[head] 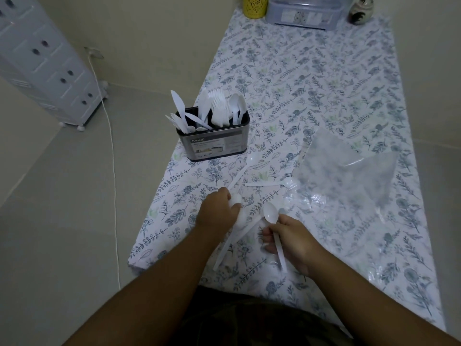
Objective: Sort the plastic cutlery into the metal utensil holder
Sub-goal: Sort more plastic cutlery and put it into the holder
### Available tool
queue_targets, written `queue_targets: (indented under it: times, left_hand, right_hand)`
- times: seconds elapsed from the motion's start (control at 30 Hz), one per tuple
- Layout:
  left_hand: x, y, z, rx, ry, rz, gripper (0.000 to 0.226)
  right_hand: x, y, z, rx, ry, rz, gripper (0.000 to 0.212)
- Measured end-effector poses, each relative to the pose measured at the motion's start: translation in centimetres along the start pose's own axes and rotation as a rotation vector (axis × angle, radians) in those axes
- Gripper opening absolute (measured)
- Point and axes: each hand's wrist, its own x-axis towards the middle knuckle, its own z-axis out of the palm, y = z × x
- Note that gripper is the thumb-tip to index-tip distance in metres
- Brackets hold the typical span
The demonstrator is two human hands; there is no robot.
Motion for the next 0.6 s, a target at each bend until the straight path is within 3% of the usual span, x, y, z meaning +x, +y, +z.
queue_targets:
  times: [0.07, 0.17, 0.4, 0.53, 0.6]
  left_hand:
    - [0.3, -0.1, -0.5, 0.025, 0.033, 0.032, 0.015]
    - [0.0, -0.1, -1.0, 0.007, 0.081, 0.066, 0.016]
    - [0.2, -0.4, 0.7, -0.034, 0.030, -0.046, 0.025]
    - [1.0, -0.1, 0.3, 0.152, -0.006, 0.023, 0.014]
    - [0.4, 0.2, -0.4, 0.102, 0.025, 0.044, 0.017]
  right_hand:
    - [0.2, 0.0, -0.2, 0.046, 0.005, -0.001, 0.018]
    - [0.3, -0.1, 0.1, 0.102, -0.004, -0.003, 0.017]
    - [0.2, 0.0, 0.5, 0.086, -0.016, 0.001, 0.018]
    - [0.2, 0.1, 0.2, 0.095, 0.017, -0.003, 0.020]
    - [0.2, 0.1, 0.1, 0.127, 0.040, -0.009, 0.021]
